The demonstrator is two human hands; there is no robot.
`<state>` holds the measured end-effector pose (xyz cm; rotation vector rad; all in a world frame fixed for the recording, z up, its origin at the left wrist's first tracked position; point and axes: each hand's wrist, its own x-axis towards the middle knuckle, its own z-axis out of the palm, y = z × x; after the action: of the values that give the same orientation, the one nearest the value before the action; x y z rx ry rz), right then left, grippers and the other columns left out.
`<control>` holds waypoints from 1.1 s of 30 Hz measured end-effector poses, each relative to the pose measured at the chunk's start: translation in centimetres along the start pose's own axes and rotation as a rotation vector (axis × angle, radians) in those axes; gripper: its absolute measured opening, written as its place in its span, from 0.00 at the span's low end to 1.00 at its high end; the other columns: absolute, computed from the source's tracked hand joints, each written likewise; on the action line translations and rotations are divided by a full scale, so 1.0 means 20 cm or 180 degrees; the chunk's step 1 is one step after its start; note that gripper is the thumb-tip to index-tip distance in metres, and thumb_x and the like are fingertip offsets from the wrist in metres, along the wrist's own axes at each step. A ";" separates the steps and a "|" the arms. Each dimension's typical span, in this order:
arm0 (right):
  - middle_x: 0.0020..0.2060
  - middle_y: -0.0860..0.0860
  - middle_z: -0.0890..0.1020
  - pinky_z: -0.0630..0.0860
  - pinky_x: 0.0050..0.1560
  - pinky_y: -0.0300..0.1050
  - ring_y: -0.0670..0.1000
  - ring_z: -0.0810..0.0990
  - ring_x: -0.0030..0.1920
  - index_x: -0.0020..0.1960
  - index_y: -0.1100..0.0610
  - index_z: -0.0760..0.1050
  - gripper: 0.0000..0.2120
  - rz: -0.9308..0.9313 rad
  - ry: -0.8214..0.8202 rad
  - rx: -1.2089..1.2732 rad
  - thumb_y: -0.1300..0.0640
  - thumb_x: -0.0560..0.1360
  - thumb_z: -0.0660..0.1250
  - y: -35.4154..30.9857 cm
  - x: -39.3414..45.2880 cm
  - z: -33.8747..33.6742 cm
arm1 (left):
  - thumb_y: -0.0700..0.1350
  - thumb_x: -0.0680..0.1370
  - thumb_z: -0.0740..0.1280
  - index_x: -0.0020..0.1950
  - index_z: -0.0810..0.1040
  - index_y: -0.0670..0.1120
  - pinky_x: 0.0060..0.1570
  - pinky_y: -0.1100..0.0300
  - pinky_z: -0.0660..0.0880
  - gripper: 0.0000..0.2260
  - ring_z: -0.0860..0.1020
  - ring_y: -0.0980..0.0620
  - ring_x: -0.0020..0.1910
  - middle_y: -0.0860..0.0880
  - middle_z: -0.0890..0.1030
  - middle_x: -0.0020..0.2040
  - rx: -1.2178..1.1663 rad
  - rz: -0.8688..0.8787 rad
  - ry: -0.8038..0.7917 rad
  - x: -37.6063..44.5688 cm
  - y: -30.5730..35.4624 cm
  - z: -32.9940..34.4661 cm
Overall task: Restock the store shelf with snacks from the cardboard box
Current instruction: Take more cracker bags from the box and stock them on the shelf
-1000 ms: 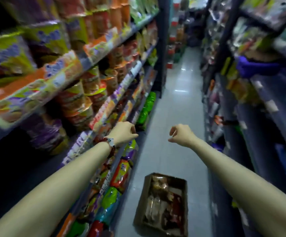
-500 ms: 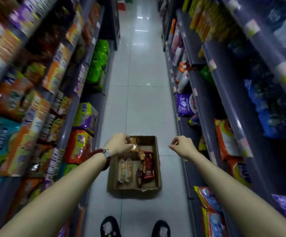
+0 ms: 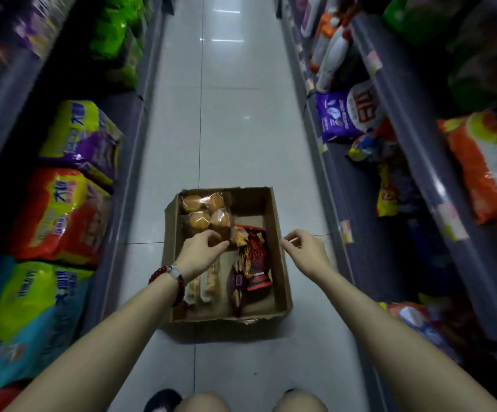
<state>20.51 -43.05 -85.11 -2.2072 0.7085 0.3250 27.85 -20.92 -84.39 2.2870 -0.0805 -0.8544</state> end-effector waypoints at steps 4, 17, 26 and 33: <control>0.42 0.50 0.80 0.68 0.43 0.40 0.50 0.77 0.46 0.51 0.58 0.79 0.12 -0.0212 0.0200 0.0060 0.49 0.78 0.65 0.13 0.17 0.23 | 0.54 0.79 0.64 0.67 0.73 0.46 0.55 0.58 0.73 0.20 0.76 0.50 0.60 0.47 0.77 0.63 -0.0152 0.0089 -0.0020 0.23 -0.19 0.16; 0.44 0.49 0.81 0.68 0.46 0.38 0.47 0.77 0.46 0.52 0.57 0.79 0.11 -0.0600 0.0741 0.0083 0.50 0.78 0.65 0.32 0.44 0.60 | 0.56 0.81 0.57 0.76 0.59 0.46 0.56 0.66 0.65 0.27 0.68 0.57 0.62 0.47 0.68 0.73 -0.1718 -0.0033 -0.0504 0.32 -0.50 0.60; 0.43 0.49 0.81 0.67 0.40 0.33 0.46 0.76 0.44 0.51 0.58 0.80 0.11 -0.0695 0.0857 0.0207 0.51 0.78 0.65 0.38 0.42 0.66 | 0.49 0.72 0.73 0.78 0.49 0.53 0.68 0.47 0.69 0.43 0.69 0.47 0.69 0.49 0.68 0.72 -0.1731 0.0101 -0.0330 0.32 -0.51 0.75; 0.46 0.49 0.82 0.71 0.42 0.36 0.47 0.79 0.48 0.53 0.56 0.79 0.12 -0.0600 0.0655 0.0406 0.48 0.78 0.65 0.44 0.42 0.70 | 0.36 0.82 0.52 0.77 0.58 0.51 0.59 0.57 0.70 0.23 0.71 0.51 0.65 0.48 0.70 0.70 -0.1683 0.0155 -0.0282 0.37 -0.49 0.70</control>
<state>22.12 -40.69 -103.43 -2.1836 0.6055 -0.0425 23.66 -23.64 -102.32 1.7477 0.0466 -0.8348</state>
